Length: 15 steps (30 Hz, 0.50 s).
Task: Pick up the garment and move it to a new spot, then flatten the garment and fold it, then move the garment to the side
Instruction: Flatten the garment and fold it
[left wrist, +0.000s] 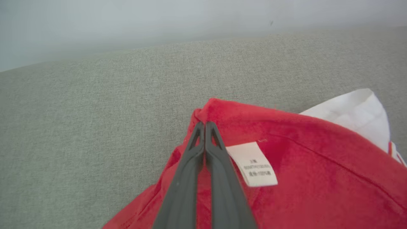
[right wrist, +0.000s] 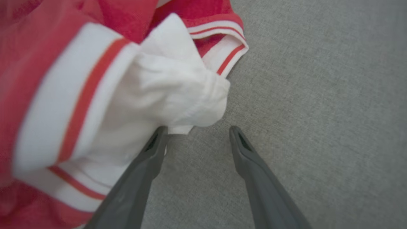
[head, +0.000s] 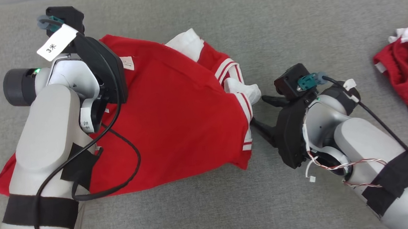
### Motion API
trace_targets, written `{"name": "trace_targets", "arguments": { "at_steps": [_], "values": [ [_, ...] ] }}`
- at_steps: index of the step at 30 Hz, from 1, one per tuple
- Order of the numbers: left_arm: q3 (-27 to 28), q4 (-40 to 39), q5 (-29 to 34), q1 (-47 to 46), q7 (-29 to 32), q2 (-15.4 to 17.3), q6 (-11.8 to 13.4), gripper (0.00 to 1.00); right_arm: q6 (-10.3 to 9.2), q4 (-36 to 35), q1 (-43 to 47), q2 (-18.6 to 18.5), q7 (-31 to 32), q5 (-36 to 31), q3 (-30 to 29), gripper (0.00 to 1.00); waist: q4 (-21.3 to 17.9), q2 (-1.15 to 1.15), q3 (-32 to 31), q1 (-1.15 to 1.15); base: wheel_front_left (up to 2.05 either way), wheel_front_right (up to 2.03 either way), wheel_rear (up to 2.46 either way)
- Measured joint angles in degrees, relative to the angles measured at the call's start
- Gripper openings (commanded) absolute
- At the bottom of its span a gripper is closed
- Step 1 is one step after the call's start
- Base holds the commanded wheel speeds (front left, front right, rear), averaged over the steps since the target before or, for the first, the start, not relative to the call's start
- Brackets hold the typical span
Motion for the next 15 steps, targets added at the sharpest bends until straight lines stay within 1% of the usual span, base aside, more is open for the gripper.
{"name": "trace_targets", "arguments": {
  "at_steps": [1, 2, 3, 4, 5, 6, 7, 15],
  "values": [
    [0.03, 0.19, 0.00, -0.09, -0.14, 0.00, -0.01, 0.00, 0.05, 0.40, -0.13, 0.27, 0.00, 0.33, 0.22, 1.00, 0.27, 0.00, 0.29, 0.00, 0.00, 0.00, 0.00],
    [0.07, 0.40, 0.00, -0.19, -0.30, 0.01, -0.01, 0.00, 0.07, 1.09, -0.44, 0.62, 0.00, 0.60, 0.56, 0.84, 0.52, 0.00, 0.56, 0.00, 0.00, 0.00, 0.00],
    [0.09, 0.58, -0.01, -0.36, -0.30, 0.04, -0.03, 0.00, 0.07, 1.37, -0.76, 0.93, 0.00, 0.88, 0.74, 0.64, 0.73, 0.00, 0.77, 0.00, 0.00, 0.00, 0.00],
    [0.11, 0.73, -0.01, -0.53, -0.30, 0.04, -0.04, 0.00, 0.08, 1.41, -1.04, 1.21, 0.00, 0.99, 0.80, 0.39, 0.91, 0.00, 0.94, 0.00, 0.00, 0.00, 0.00],
    [0.11, 0.77, -0.01, -0.63, -0.33, 0.04, -0.04, 0.00, 0.08, 1.49, -1.23, 1.44, -0.01, 1.14, 0.90, 0.25, 1.05, 0.00, 1.08, 0.00, 0.00, 0.00, 0.00],
    [0.12, 0.89, -0.02, -0.68, -0.55, 0.04, -0.05, 0.00, 0.26, 1.64, -1.29, 1.57, -0.01, 1.23, 1.04, 0.04, 1.14, 0.00, 1.18, 0.00, 0.00, 0.00, 0.00],
    [0.14, 1.02, -0.03, -0.70, -0.56, 0.04, -0.05, 0.00, 0.31, 1.79, -1.29, 1.60, -0.03, 1.32, 1.23, 0.00, 1.21, 0.00, 1.24, 0.00, 0.00, 0.00, 0.00],
    [0.31, 2.93, -0.44, -0.70, -1.35, 0.04, -0.47, 0.00, 0.48, 3.19, -2.28, 1.49, -1.47, 1.70, 1.66, 0.00, 0.94, 0.00, 1.08, 0.00, 0.00, 0.00, 0.00]
  ]
}}
